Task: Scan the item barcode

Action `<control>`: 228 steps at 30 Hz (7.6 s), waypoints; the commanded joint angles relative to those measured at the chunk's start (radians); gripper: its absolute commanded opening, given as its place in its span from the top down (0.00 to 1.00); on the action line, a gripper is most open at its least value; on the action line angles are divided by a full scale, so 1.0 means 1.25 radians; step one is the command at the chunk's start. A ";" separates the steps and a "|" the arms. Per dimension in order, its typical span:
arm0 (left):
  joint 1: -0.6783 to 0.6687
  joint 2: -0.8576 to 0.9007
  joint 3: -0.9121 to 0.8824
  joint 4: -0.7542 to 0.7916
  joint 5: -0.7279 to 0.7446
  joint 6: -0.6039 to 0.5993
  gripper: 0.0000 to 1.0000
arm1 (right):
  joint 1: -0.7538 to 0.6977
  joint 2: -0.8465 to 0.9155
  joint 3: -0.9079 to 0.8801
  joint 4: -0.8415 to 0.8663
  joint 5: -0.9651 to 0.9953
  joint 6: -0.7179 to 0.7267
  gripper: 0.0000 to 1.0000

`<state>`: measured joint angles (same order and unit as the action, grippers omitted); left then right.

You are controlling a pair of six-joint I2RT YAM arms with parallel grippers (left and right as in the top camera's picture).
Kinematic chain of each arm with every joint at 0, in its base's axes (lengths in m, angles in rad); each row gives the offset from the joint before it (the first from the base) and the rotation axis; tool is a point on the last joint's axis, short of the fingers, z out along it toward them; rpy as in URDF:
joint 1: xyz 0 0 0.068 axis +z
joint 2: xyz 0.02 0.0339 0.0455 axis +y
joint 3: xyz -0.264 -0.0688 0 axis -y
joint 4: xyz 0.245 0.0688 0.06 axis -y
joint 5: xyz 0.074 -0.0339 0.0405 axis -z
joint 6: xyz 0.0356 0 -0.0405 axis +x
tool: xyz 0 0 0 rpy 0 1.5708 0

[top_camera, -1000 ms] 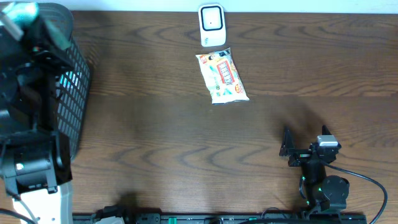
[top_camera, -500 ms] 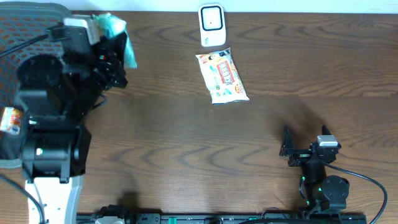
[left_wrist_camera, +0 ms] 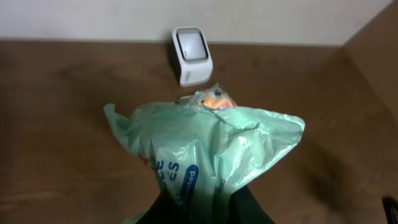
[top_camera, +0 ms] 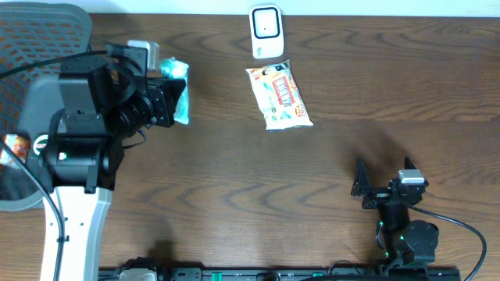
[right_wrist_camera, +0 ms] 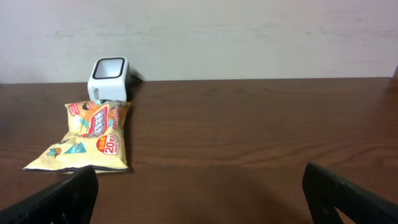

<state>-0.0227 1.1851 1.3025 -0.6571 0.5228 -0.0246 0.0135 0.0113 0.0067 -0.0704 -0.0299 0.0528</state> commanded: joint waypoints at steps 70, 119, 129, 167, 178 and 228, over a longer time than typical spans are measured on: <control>-0.257 0.507 0.008 0.030 -0.309 -0.239 0.92 | 0.007 -0.004 -0.001 -0.003 -0.005 0.011 0.01; -0.159 0.034 0.046 0.122 -0.309 -0.221 0.27 | 0.007 -0.004 -0.001 -0.003 -0.005 0.011 0.01; -0.057 -0.084 0.046 0.244 -0.309 -0.217 0.21 | 0.007 -0.004 -0.001 -0.003 -0.005 0.011 0.01; 0.391 0.049 0.046 0.116 -0.644 -0.037 0.05 | 0.007 -0.004 -0.001 -0.003 -0.005 0.011 0.01; 0.463 0.142 0.045 0.020 -0.643 -0.037 0.06 | 0.007 -0.004 -0.001 -0.003 -0.005 0.011 0.01; 0.515 0.270 0.044 -0.029 -0.469 0.100 0.10 | 0.007 -0.004 -0.001 -0.003 -0.005 0.011 0.01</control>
<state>0.5934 1.5173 1.3380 -0.6998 -0.0761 0.0845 0.0135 0.0113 0.0067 -0.0704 -0.0299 0.0528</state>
